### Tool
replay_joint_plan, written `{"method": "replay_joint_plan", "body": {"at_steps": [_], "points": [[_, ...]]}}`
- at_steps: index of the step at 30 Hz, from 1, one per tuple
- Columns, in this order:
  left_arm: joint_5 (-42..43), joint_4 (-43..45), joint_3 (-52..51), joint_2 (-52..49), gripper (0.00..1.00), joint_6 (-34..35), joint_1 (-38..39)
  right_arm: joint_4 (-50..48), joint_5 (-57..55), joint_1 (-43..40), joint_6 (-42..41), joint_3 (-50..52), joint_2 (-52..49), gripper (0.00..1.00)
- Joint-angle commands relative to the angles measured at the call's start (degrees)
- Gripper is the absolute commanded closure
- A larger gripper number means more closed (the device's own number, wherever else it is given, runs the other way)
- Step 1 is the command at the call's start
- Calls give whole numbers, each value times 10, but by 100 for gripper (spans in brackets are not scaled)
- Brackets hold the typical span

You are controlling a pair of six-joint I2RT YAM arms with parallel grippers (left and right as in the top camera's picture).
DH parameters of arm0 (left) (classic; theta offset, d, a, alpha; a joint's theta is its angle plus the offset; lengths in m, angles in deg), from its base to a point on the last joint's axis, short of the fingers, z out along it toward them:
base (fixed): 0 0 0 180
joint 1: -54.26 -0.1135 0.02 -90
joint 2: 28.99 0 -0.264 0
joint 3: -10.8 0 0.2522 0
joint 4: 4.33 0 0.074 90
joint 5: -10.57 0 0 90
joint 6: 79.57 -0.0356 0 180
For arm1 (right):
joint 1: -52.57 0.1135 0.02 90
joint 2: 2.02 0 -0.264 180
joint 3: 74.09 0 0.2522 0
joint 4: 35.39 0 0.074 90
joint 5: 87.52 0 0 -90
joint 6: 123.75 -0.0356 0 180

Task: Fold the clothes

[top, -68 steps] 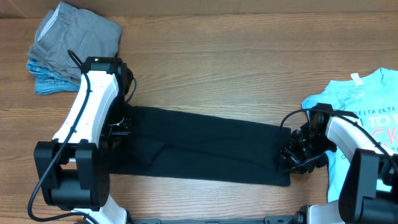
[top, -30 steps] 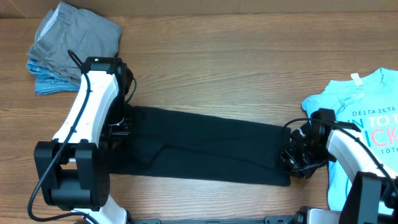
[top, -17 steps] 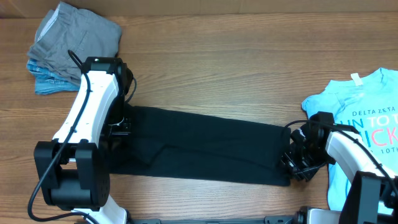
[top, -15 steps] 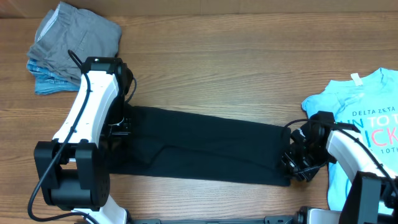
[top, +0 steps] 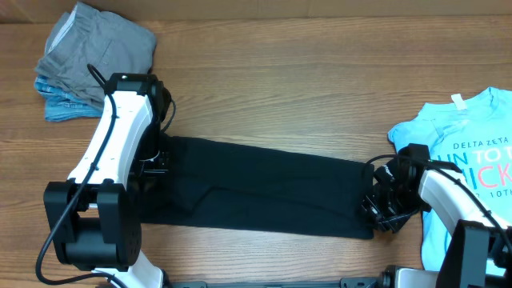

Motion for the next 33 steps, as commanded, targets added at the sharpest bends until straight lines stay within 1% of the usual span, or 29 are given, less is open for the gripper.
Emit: {"method": "replay_joint_plan", "body": {"at_steps": [1,4,7,10,14,17,23,26,29,33], "points": [[-8,0,-2,17,91,8,-3,-20,-8,2,-11,2,5,69],[-8,0,-2,17,90,8,-3,-20,-17,2,-11,-7,5,82],[-8,0,-2,17,91,8,-3,14,-49,2,5,-49,7,91],[-9,3,-2,17,91,8,-3,43,-57,2,35,-100,11,96],[-12,5,-2,17,91,8,-3,50,-57,2,61,-167,12,96],[-13,6,-2,17,91,8,-3,19,-55,2,61,-201,12,96],[-15,9,-2,17,91,8,-3,-84,-17,2,63,-205,12,96],[-15,9,-2,17,91,8,-3,-103,-14,2,68,-205,12,96],[-15,10,-2,17,92,8,-3,-134,-14,2,104,-205,12,96],[-17,13,-2,17,91,8,-3,-200,18,2,106,-205,12,96]]}}
